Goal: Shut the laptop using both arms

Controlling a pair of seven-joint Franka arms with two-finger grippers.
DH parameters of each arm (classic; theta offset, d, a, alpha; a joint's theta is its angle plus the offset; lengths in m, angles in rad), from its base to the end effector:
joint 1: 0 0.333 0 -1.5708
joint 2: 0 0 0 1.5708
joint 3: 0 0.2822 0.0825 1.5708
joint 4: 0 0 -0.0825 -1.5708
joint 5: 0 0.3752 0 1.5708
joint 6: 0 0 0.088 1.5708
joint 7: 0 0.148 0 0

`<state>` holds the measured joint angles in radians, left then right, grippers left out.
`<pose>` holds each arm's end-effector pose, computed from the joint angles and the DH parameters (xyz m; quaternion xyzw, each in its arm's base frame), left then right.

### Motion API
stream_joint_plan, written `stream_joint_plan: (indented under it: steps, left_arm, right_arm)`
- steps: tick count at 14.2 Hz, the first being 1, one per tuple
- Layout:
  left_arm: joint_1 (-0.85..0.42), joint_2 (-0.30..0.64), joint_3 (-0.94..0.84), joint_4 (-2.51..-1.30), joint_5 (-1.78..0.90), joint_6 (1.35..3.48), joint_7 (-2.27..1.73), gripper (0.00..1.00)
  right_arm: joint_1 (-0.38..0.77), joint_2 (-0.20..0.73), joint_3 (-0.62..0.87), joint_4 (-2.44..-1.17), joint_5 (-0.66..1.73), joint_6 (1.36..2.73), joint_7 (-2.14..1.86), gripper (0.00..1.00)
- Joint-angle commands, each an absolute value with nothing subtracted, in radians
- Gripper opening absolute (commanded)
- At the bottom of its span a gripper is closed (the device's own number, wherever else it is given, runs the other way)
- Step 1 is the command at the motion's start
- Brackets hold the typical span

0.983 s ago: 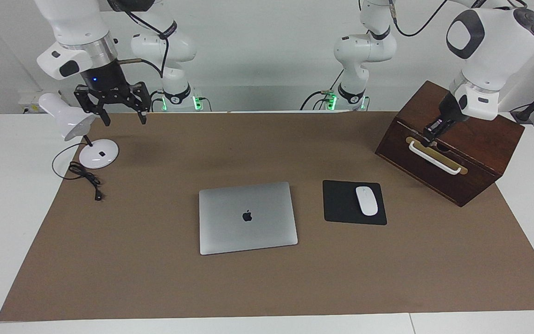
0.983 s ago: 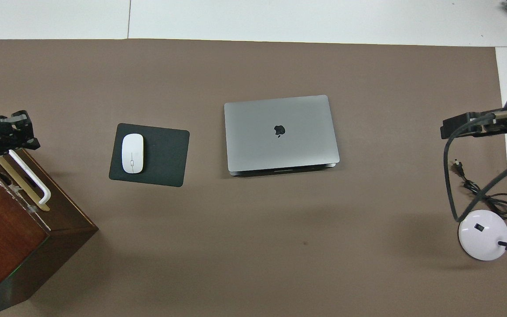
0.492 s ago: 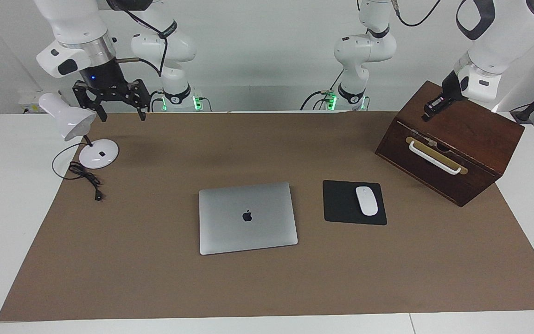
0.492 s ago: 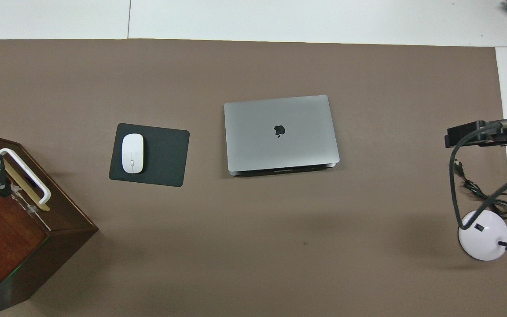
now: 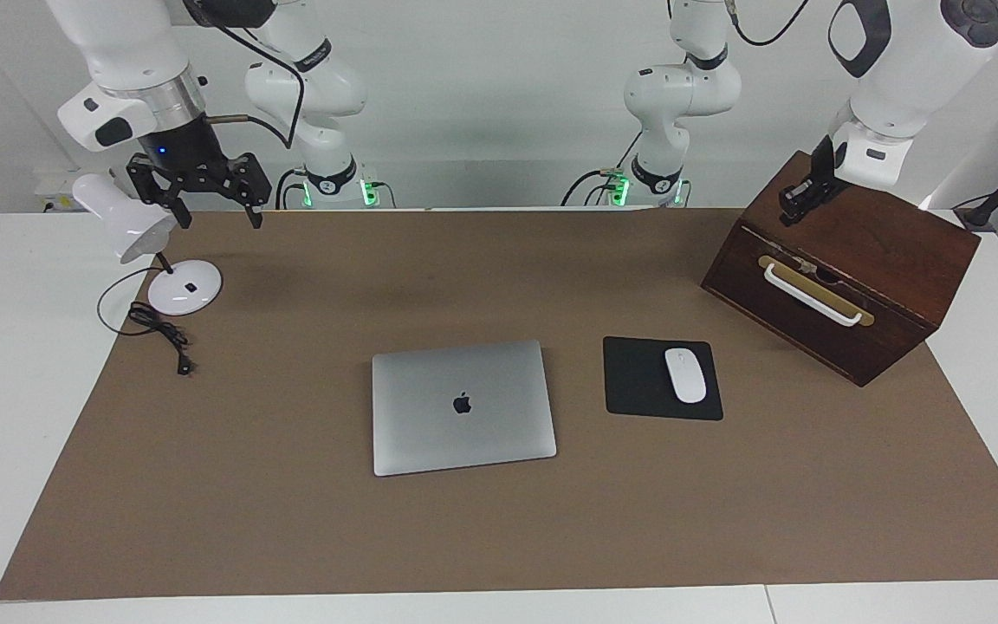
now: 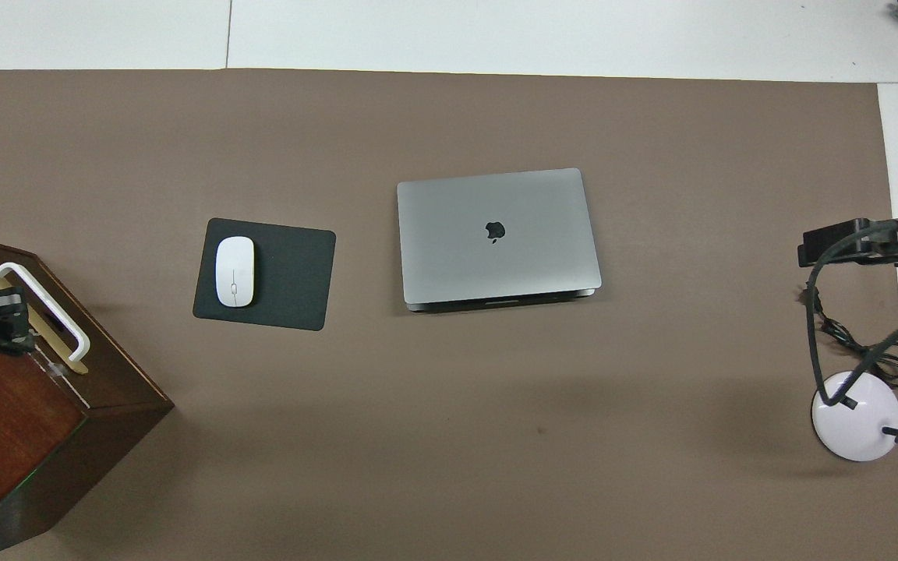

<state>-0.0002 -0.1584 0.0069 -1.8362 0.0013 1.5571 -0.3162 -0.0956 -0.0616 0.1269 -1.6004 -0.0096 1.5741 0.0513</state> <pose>0.4883 0.0036 0.5091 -0.9852 -0.1604 0.0596 0.0094 0.5304 0.0169 0.5692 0.9998 -0.0101 0.0177 0.0080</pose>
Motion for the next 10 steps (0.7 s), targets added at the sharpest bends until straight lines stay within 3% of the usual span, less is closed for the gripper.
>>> stream_joint_plan:
  steps: [1, 10]
  left_arm:
    - [-0.031, -0.146, 0.031, -1.853, 0.025, 1.592, -0.301, 0.99]
    - [-0.026, -0.080, 0.057, -1.793, -0.008, 1.707, -0.302, 1.00]
  right_arm:
    - [-0.120, -0.101, 0.135, -1.652, 0.018, 1.598, 0.055, 1.00]
    - [-0.121, -0.101, 0.127, -1.657, 0.020, 1.597, 0.063, 1.00]
